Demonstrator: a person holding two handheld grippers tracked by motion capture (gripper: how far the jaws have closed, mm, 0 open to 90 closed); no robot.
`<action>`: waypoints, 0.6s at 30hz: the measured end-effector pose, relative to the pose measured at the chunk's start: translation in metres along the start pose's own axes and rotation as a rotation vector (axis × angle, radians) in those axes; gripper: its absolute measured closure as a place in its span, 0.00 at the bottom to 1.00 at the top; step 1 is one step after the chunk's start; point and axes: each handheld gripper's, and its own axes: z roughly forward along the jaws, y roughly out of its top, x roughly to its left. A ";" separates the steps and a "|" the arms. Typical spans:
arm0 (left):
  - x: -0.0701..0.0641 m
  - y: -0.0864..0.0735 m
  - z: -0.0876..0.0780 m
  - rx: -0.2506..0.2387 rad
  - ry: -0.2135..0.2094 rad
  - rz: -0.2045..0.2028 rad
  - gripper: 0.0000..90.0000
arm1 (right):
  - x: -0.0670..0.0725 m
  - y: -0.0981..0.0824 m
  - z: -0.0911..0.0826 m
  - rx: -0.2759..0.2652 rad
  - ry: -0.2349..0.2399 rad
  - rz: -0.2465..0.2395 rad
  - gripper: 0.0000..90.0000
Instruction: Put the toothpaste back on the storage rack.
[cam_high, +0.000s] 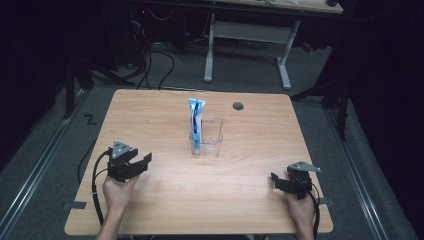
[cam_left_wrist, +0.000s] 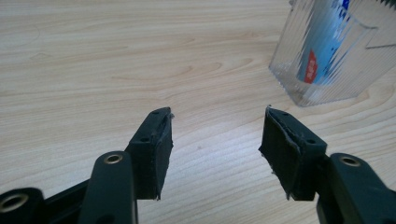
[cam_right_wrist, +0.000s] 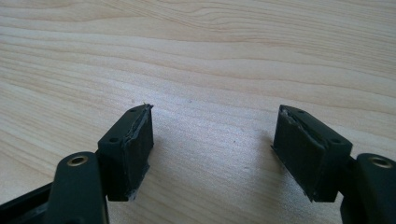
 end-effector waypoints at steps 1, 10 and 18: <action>0.000 0.000 0.000 0.000 0.000 0.000 0.48 | 0.000 0.000 0.000 0.000 0.000 0.000 0.31; -0.001 -0.011 0.007 0.026 -0.018 -0.022 0.48 | 0.000 0.000 0.000 0.000 0.000 0.000 0.31; -0.005 -0.019 0.012 0.044 -0.016 -0.022 0.48 | 0.000 0.000 0.000 0.000 0.000 0.000 0.31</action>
